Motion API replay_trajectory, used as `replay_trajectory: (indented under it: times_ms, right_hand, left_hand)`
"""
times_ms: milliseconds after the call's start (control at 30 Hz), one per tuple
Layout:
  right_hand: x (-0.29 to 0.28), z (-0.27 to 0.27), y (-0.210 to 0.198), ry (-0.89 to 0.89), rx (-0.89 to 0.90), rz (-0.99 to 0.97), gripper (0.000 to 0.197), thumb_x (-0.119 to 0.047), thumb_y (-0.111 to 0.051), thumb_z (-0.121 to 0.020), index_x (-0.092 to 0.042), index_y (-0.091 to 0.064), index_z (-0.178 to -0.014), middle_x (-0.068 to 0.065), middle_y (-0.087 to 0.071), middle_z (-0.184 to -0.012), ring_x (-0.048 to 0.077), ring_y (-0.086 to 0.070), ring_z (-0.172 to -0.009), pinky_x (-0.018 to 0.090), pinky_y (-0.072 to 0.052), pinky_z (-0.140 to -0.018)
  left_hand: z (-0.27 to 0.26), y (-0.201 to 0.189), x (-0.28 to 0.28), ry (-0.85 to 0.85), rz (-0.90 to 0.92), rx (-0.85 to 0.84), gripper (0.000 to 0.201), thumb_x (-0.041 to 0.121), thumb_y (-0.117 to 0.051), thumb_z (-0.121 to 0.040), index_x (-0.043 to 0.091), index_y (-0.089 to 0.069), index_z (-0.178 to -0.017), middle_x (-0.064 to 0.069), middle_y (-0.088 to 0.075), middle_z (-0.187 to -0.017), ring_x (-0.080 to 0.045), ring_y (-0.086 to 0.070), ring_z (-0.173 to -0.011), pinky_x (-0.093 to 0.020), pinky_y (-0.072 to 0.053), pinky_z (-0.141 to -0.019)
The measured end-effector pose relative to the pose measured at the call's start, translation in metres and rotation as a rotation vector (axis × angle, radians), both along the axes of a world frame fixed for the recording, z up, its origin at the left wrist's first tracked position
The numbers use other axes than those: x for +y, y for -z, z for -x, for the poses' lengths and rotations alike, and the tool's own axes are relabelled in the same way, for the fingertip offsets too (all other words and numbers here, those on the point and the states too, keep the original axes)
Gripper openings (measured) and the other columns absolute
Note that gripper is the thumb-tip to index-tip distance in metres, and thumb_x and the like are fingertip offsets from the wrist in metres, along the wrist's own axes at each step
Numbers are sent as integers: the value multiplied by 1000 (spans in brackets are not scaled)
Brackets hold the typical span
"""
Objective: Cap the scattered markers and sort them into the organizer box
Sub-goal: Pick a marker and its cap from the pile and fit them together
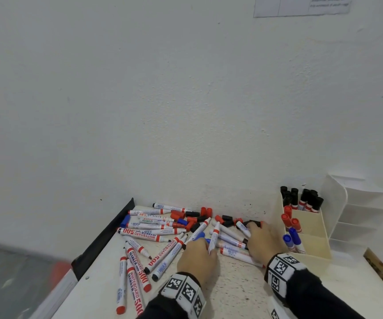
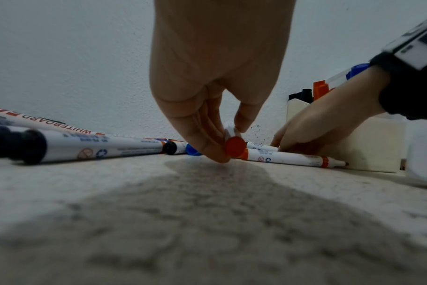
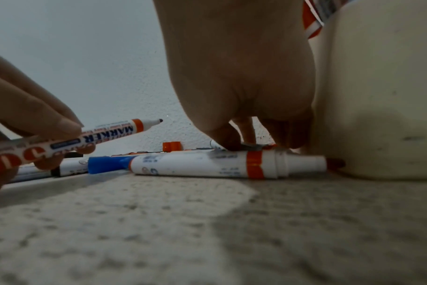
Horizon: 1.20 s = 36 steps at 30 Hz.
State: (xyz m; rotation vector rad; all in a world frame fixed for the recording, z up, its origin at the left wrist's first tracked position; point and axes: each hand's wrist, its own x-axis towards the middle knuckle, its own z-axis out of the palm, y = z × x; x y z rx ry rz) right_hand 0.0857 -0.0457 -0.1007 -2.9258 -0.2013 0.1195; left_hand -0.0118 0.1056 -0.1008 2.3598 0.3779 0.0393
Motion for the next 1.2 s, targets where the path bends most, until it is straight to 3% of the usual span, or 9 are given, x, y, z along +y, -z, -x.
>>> replay_trajectory:
  times_ms: [167, 300, 500, 767, 833, 933, 1000, 1100, 1200]
  right_hand:
    - [6, -5, 5, 89, 95, -13, 39, -18, -40, -92, -17, -38, -131, 9, -49, -128, 25, -47, -116, 36, -42, -98]
    - [5, -8, 3, 67, 52, -36, 26, -11, -43, -89, -14, -50, -114, 6, -58, -109, 21, -55, -97, 33, -48, -87]
    - [1, -11, 9, -12, 53, -147, 46, -9, -40, -87, -30, -54, -124, 3, -58, -122, 23, -53, -108, 45, -44, -96]
    - [0, -5, 0, -7, -154, -350, 8, -18, -46, -93, -18, -53, -96, 5, -57, -102, 17, -54, -87, 29, -47, -79]
    - [2, -1, -1, -70, -202, -471, 12, -20, -43, -95, -18, -52, -104, 6, -58, -105, 17, -54, -92, 31, -47, -85]
    - [8, 9, -4, -209, -220, -575, 32, -15, -36, -99, -18, -50, -128, 4, -51, -112, 15, -50, -102, 20, -37, -86]
    - [11, 15, -5, -248, -248, -597, 29, -15, -39, -98, -17, -52, -123, 2, -53, -107, 10, -49, -96, 15, -35, -82]
    - [13, 22, -9, -199, -252, -735, 13, -14, -48, -94, -19, -46, -106, 0, -59, -87, 10, -55, -76, 12, -41, -61]
    - [12, 26, -12, -181, -239, -856, 15, -9, -48, -93, -20, -43, -102, 0, -59, -82, 12, -58, -74, 15, -46, -61]
  left_hand:
    - [0, 6, 1, -14, 18, 16, 21, 35, -50, -93, 19, -56, -106, 0, -61, -105, -12, -61, -92, -30, -51, -88]
    - [-1, 8, -2, -23, 57, 15, 17, 35, -49, -93, 21, -55, -100, 0, -62, -101, -13, -62, -90, -31, -52, -88]
    - [-2, 10, -6, -7, 76, 40, 21, 38, -49, -93, 20, -56, -102, -3, -60, -105, -15, -63, -89, -33, -53, -87]
    - [-5, 12, -5, -29, 36, -81, 20, 30, -46, -94, 17, -56, -107, 0, -59, -102, -13, -59, -91, -28, -51, -87]
    - [-6, 13, -6, -37, -1, -130, 25, 24, -43, -96, 14, -52, -117, -2, -53, -114, -14, -55, -102, -26, -47, -92]
    - [-8, 16, -5, -48, -26, -144, 33, 17, -43, -96, 11, -46, -129, -4, -43, -128, -17, -50, -114, -28, -45, -98]
    - [-9, 17, -4, -55, -21, -127, 36, 16, -46, -95, 12, -45, -131, -5, -42, -130, -18, -49, -115, -30, -45, -99]
    - [-9, 19, -3, -46, -28, -109, 35, 16, -49, -94, 13, -45, -130, -5, -43, -130, -18, -48, -116, -31, -45, -99]
    - [-11, 20, -3, -40, -30, -111, 34, 18, -51, -94, 14, -47, -127, -4, -44, -128, -18, -48, -115, -32, -45, -99]
